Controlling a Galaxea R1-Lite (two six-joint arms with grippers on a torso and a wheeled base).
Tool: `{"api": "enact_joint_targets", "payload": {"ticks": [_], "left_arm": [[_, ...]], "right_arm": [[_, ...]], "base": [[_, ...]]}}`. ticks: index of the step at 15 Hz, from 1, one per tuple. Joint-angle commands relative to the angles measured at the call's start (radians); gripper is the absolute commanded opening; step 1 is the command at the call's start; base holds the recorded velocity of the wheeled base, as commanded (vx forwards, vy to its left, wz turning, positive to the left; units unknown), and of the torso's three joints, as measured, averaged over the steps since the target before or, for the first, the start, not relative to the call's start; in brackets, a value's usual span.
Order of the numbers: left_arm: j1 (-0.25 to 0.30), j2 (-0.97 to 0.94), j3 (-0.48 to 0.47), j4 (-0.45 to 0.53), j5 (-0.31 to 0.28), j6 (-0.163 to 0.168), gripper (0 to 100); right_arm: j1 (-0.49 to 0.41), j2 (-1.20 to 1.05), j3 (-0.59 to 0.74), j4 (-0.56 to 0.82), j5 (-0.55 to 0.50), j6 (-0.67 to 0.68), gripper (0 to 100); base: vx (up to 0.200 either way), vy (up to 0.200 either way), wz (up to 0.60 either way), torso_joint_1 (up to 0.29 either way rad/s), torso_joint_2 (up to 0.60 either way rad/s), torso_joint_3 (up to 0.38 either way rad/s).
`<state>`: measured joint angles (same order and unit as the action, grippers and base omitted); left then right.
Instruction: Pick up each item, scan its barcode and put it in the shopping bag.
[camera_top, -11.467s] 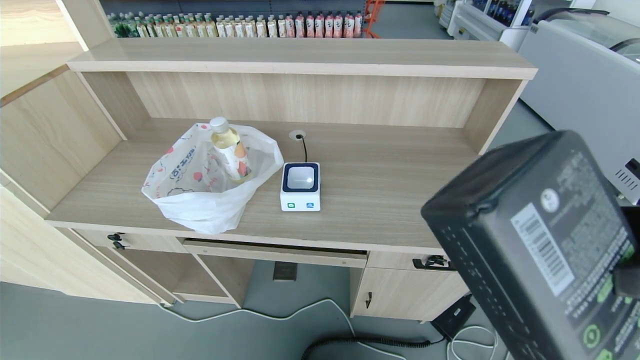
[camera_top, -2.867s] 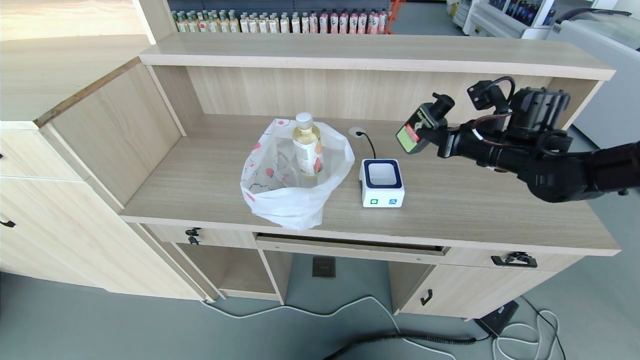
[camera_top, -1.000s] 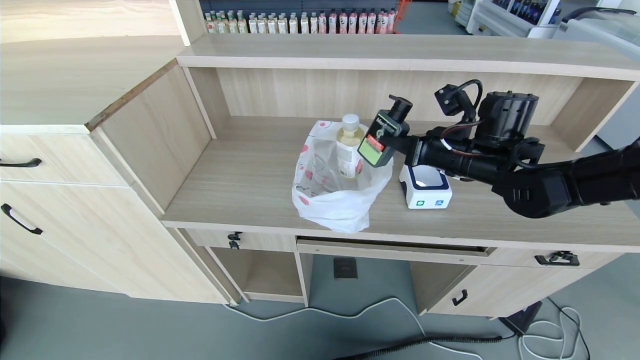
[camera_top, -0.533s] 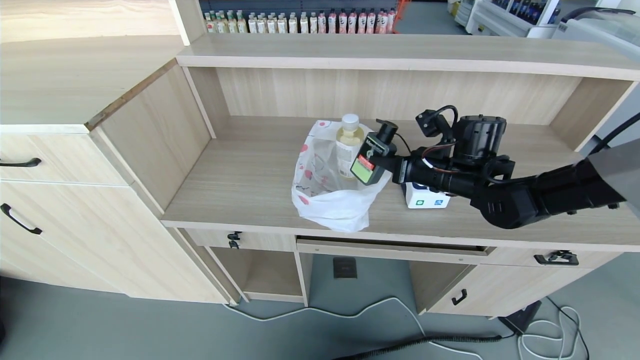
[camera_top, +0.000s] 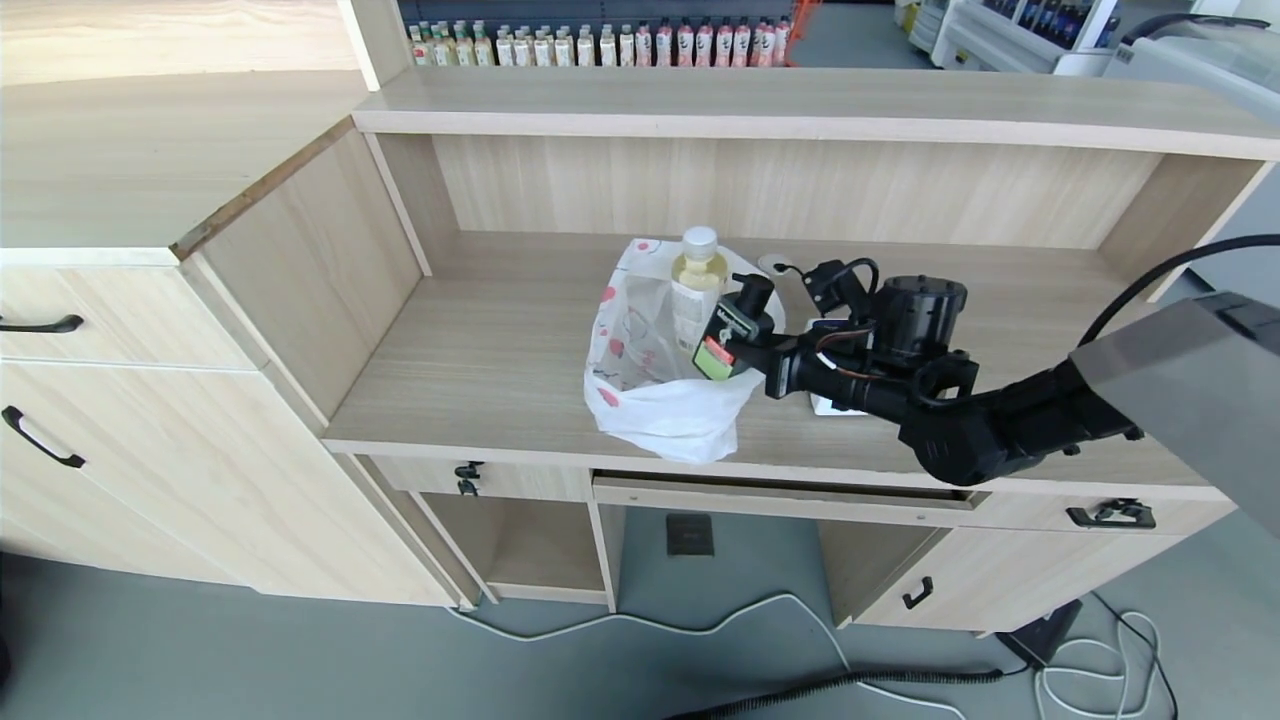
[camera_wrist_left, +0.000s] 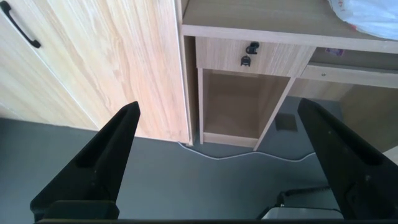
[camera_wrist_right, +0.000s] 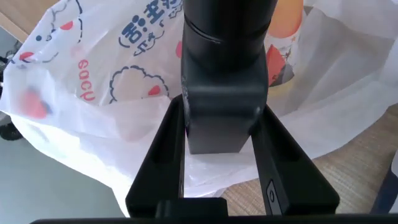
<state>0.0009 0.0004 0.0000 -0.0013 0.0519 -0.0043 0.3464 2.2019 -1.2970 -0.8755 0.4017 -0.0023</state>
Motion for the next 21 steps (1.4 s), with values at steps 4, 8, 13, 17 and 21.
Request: {"api": "enact_joint_targets", "payload": {"ticks": [4,8,13,17,21], "left_arm": [[0.001,0.000,0.000,0.000,0.000,0.000,100],[0.001,0.000,0.000,0.000,0.000,0.000,100],[0.001,0.000,0.000,0.000,0.000,0.000,100],[0.001,0.000,0.000,0.000,0.000,0.000,100],[0.001,0.000,0.000,0.001,0.000,0.000,100]], "right_arm": [[0.016,0.045,0.010,-0.025,0.000,-0.120,0],[0.010,0.035,0.008,-0.026,0.000,-0.122,100],[-0.009,-0.001,0.007,-0.028,0.039,-0.114,100],[-0.038,-0.116,0.031,-0.019,0.071,-0.056,100],[-0.104,-0.366,0.217,-0.017,0.097,-0.005,100]], "base": [[0.000,0.000,0.00,0.000,0.00,0.000],[0.000,0.000,0.00,0.000,0.00,0.000],[0.000,0.000,0.00,0.000,0.00,0.000],[0.000,0.000,0.00,0.000,0.00,0.000],[0.000,0.000,0.00,0.000,0.00,0.000]]}}
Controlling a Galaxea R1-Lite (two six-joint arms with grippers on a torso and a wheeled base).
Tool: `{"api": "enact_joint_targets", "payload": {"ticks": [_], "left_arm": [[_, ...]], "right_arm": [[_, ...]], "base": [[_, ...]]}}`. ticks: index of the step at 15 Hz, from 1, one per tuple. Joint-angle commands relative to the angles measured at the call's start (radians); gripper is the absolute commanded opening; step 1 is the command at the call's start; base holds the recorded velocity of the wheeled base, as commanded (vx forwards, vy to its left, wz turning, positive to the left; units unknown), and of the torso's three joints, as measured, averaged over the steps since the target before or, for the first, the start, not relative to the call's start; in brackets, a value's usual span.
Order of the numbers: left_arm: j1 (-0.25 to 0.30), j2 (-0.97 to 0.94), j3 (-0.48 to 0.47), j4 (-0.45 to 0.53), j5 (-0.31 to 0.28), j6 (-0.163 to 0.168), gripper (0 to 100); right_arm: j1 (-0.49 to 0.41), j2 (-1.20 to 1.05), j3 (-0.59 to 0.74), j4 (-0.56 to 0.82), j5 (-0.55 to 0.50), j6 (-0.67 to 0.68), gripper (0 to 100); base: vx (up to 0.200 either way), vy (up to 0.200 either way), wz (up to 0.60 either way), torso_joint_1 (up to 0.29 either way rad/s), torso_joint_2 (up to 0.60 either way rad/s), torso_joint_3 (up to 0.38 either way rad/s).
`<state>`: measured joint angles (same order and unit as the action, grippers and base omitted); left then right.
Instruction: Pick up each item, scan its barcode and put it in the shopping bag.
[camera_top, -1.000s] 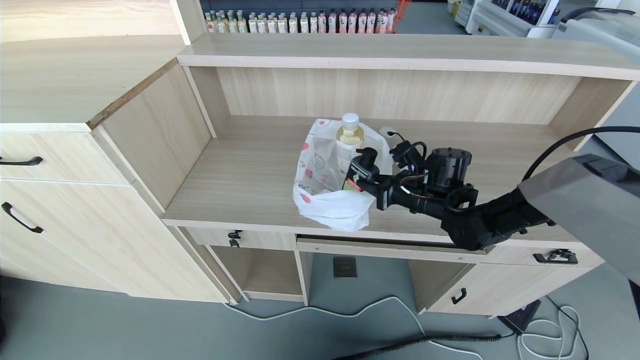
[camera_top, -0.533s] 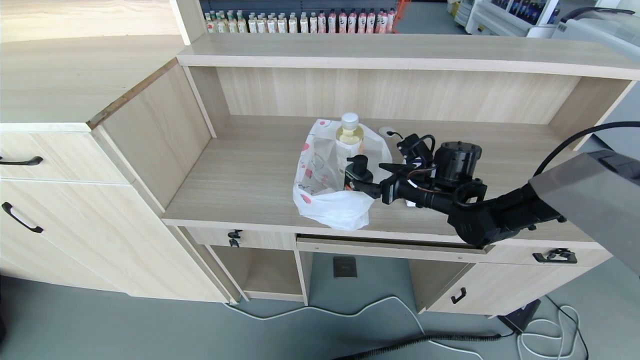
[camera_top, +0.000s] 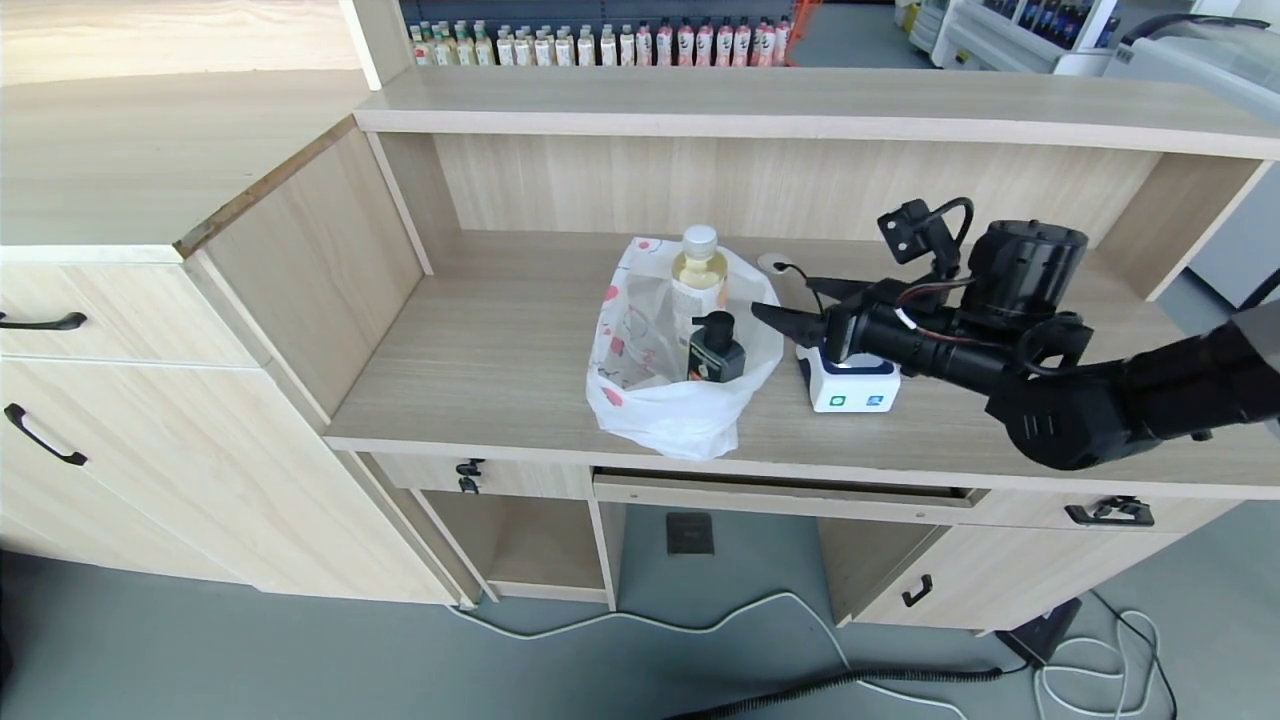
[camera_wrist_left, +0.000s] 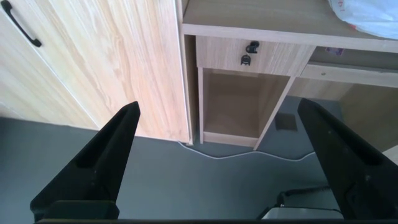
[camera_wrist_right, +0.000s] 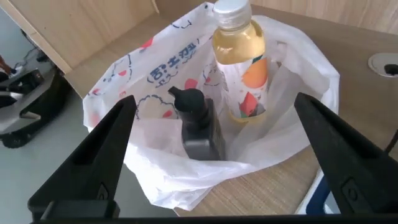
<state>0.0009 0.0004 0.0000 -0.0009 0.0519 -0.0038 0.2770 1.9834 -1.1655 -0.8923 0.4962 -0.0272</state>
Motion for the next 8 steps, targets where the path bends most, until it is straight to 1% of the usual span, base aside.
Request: {"api": "enact_joint_targets", "payload": {"ticks": [1,2,3,4,5,6,7,8], "left_arm": [[0.001,0.000,0.000,-0.001,0.000,-0.001,100],[0.001,0.000,0.000,-0.001,0.000,-0.001,100],[0.001,0.000,0.000,-0.001,0.000,-0.001,100],[0.001,0.000,0.000,-0.001,0.000,-0.001,100],[0.001,0.000,0.000,-0.001,0.000,-0.001,100],[0.001,0.000,0.000,-0.001,0.000,-0.001,100],[0.001,0.000,0.000,-0.001,0.000,-0.001,100],[0.001,0.000,0.000,-0.001,0.000,-0.001,100]], "right_arm": [[-0.068,-0.216,0.135,0.003,-0.002,0.021,100],[-0.125,-0.321,0.202,0.053,-0.007,0.010,100],[-0.194,-0.439,0.265,0.174,-0.030,-0.016,100],[-0.265,-0.566,0.325,0.332,-0.125,-0.063,100],[-0.286,-0.669,0.382,0.457,-0.245,-0.069,100],[-0.312,-0.768,0.455,0.529,-0.358,-0.065,100],[-0.345,-0.838,0.523,0.538,-0.396,-0.057,100],[-0.374,-0.917,0.604,0.538,-0.412,-0.057,100]], "base": [[0.000,0.000,0.00,0.000,0.00,0.000],[0.000,0.000,0.00,0.000,0.00,0.000],[0.000,0.000,0.00,0.000,0.00,0.000],[0.000,0.000,0.00,0.000,0.00,0.000],[0.000,0.000,0.00,0.000,0.00,0.000],[0.000,0.000,0.00,0.000,0.00,0.000],[0.000,0.000,0.00,0.000,0.00,0.000],[0.000,0.000,0.00,0.000,0.00,0.000]]}}
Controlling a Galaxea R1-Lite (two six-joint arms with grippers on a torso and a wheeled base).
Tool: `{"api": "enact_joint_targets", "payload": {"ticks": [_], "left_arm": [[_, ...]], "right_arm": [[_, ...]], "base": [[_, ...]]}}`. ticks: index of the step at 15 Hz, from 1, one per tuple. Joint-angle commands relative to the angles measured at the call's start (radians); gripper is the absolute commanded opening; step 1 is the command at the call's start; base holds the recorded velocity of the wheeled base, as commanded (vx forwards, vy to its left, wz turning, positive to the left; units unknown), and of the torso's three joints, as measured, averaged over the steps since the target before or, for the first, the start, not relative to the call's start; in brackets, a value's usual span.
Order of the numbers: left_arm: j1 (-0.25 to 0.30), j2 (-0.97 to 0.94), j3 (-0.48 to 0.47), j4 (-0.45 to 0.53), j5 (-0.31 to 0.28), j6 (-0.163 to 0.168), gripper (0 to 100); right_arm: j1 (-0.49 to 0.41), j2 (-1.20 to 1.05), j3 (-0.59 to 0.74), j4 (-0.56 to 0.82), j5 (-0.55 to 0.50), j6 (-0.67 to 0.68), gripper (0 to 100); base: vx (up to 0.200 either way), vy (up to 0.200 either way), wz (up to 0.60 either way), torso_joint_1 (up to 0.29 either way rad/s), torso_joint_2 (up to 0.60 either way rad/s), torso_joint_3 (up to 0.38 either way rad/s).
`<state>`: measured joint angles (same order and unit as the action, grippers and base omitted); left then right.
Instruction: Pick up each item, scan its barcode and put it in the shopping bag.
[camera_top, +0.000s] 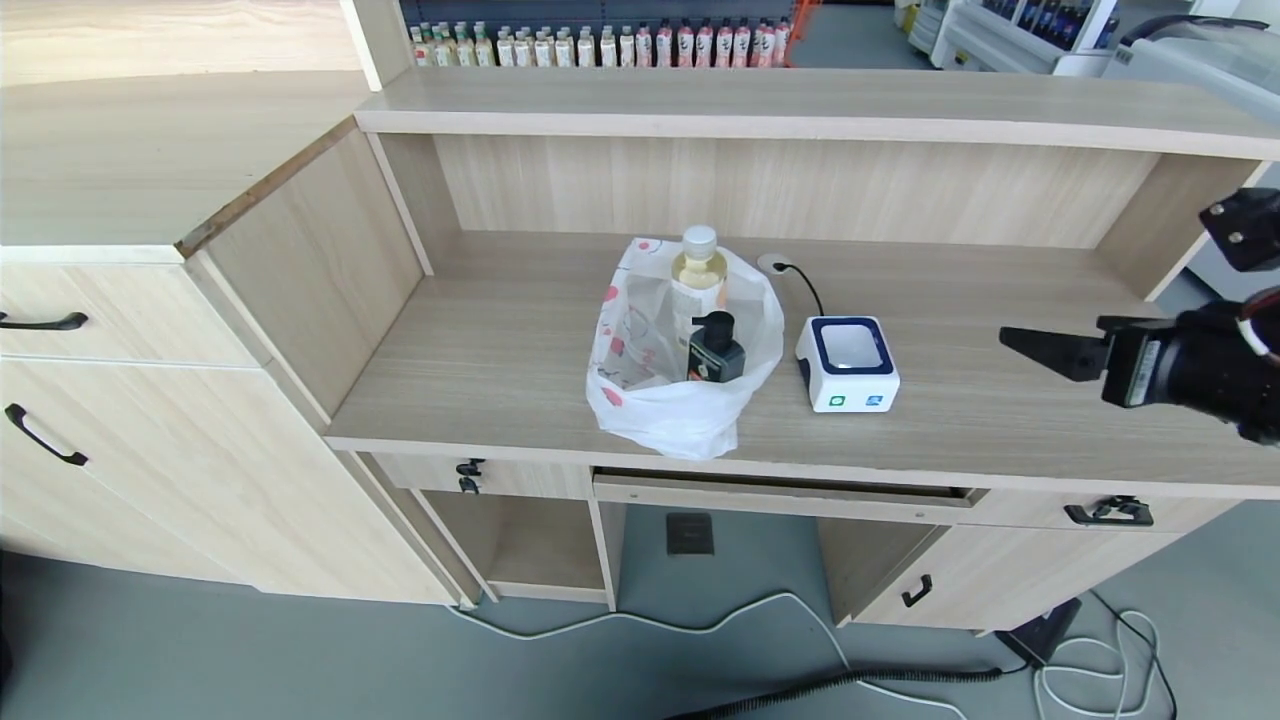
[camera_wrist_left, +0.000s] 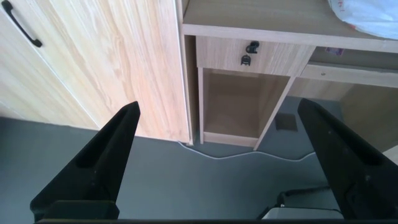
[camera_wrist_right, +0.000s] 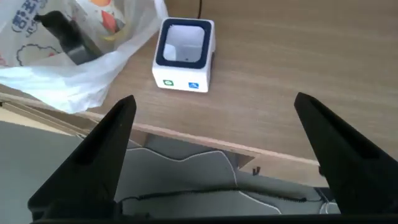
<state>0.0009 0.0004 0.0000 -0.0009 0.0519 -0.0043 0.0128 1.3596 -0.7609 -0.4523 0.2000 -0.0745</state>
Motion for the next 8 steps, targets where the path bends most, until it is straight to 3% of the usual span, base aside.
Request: {"api": "enact_joint_targets", "payload": {"ticks": [1,5,8], "left_arm": [[0.001,0.000,0.000,-0.001,0.000,0.000,100],[0.001,0.000,0.000,-0.001,0.000,0.000,100],[0.001,0.000,0.000,-0.001,0.000,0.000,100]], "right_arm": [[-0.126,-0.370,0.279,0.095,-0.119,-0.010,100],[-0.128,-0.649,0.549,0.095,-0.116,-0.010,100],[-0.128,-0.829,0.666,0.100,-0.114,-0.008,100]], "base": [[0.000,0.000,0.00,0.000,0.00,0.000],[0.000,0.000,0.00,0.000,0.00,0.000],[0.000,0.000,0.00,0.000,0.00,0.000]]}}
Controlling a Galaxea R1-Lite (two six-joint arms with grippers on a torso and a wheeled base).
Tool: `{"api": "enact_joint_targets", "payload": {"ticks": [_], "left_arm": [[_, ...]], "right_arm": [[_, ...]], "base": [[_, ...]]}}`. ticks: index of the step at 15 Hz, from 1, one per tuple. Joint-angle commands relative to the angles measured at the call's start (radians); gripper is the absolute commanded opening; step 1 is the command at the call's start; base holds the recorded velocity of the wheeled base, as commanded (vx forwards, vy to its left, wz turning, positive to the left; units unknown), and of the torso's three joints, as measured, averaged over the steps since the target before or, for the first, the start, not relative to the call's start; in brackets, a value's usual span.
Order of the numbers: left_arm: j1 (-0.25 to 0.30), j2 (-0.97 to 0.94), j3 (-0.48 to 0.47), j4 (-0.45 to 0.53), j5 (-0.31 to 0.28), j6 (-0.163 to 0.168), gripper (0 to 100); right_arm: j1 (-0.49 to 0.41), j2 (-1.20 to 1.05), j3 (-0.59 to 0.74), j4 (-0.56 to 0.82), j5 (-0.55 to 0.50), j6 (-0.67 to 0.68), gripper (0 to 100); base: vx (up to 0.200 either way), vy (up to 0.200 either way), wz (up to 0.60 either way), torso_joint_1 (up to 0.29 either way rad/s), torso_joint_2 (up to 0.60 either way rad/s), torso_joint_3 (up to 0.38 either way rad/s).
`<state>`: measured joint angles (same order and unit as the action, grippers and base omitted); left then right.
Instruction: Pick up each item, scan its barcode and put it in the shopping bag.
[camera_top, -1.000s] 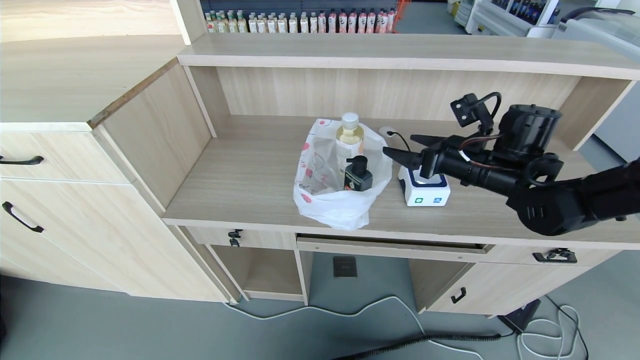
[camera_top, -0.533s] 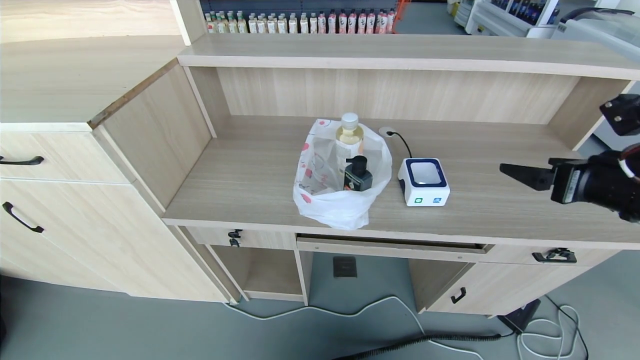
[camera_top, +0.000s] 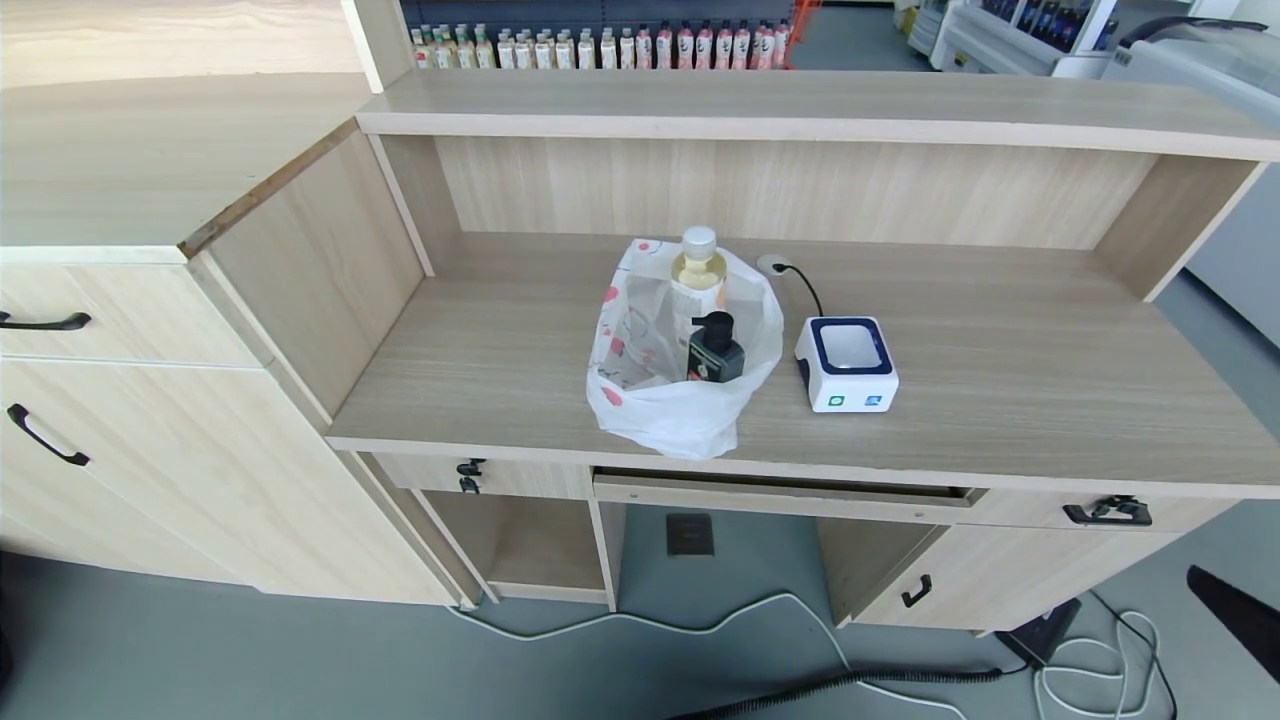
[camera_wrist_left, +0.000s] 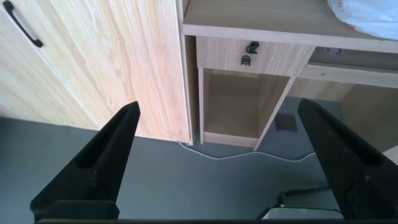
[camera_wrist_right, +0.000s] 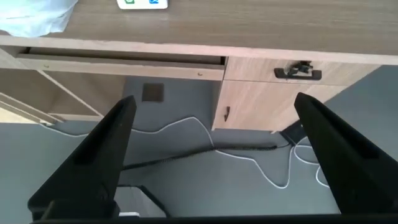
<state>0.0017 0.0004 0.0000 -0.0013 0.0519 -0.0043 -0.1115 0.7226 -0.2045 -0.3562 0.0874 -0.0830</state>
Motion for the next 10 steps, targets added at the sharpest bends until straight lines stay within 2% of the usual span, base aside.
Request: {"api": "enact_joint_targets", "payload": {"ticks": [1,3,6,10], "left_arm": [[0.000,0.000,0.000,0.000,0.000,0.000,100],[0.000,0.000,0.000,0.000,0.000,0.000,100],[0.000,0.000,0.000,0.001,0.000,0.000,100],[0.000,0.000,0.000,0.000,0.000,0.000,100]], "right_arm": [[-0.008,-0.275,0.166,0.002,-0.002,0.000,100],[-0.004,-0.428,0.204,0.031,-0.002,0.000,100],[-0.008,-0.621,0.204,0.223,-0.008,-0.001,100],[-0.008,-0.626,0.204,0.306,-0.015,0.003,100]], "base": [[0.000,0.000,0.00,0.000,0.00,0.000],[0.000,0.000,0.00,0.000,0.00,0.000],[0.000,0.000,0.00,0.000,0.00,0.000],[0.000,0.000,0.00,0.000,0.00,0.000]]}}
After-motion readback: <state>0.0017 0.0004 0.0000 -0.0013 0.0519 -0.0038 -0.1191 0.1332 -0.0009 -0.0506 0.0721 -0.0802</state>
